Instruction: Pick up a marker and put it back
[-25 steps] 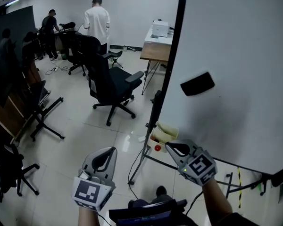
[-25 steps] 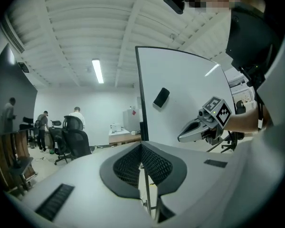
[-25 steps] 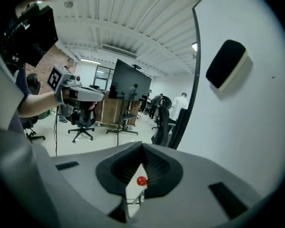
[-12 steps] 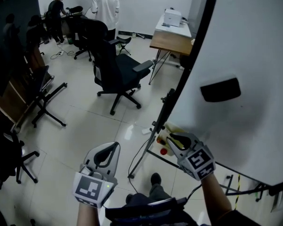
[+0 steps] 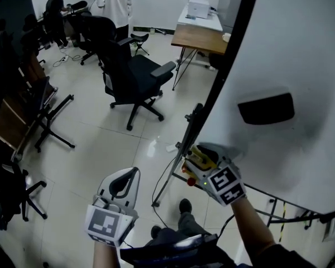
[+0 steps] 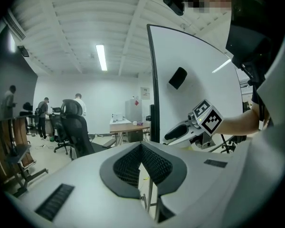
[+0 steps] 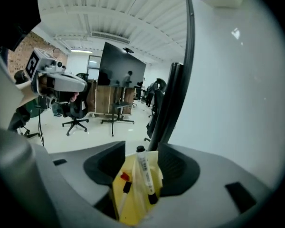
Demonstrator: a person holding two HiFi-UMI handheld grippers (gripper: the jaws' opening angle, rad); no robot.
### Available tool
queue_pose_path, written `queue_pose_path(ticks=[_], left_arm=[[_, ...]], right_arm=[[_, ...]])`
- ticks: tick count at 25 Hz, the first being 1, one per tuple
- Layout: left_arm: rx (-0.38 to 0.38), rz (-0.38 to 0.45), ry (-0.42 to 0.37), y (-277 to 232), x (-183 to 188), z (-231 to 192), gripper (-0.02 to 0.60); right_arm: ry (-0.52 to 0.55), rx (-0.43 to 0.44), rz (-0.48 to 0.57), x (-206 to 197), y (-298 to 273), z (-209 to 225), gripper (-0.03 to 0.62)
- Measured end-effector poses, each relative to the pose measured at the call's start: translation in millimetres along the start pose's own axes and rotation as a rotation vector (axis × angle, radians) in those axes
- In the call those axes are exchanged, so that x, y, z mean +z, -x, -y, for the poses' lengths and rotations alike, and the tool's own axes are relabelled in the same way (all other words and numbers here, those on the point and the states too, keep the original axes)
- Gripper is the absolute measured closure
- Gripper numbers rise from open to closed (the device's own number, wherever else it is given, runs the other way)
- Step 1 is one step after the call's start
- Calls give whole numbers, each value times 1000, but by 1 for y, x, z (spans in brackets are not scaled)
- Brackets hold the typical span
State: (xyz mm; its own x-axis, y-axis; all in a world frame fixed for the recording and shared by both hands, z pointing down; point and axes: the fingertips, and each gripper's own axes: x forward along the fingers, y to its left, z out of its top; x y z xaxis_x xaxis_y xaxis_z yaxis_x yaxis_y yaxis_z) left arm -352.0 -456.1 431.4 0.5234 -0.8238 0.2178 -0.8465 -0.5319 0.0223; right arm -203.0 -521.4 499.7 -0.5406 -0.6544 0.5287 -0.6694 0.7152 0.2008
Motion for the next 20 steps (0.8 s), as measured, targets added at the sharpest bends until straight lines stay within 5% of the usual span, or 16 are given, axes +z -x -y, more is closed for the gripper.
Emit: queue_pose_path(ticks=[5,12,20], left_arm=[[0,-14,12,-1,-11,-4,581],[12,-28,38,3,-18,-11,581],[16,-49,35,3,-23,-11,581]], right_arm=[[28,3,-94,-18,-16,-2,356],[-33,48,-93,-20,-19,0,347],[43,84,-93,-18,-19,-5,381]])
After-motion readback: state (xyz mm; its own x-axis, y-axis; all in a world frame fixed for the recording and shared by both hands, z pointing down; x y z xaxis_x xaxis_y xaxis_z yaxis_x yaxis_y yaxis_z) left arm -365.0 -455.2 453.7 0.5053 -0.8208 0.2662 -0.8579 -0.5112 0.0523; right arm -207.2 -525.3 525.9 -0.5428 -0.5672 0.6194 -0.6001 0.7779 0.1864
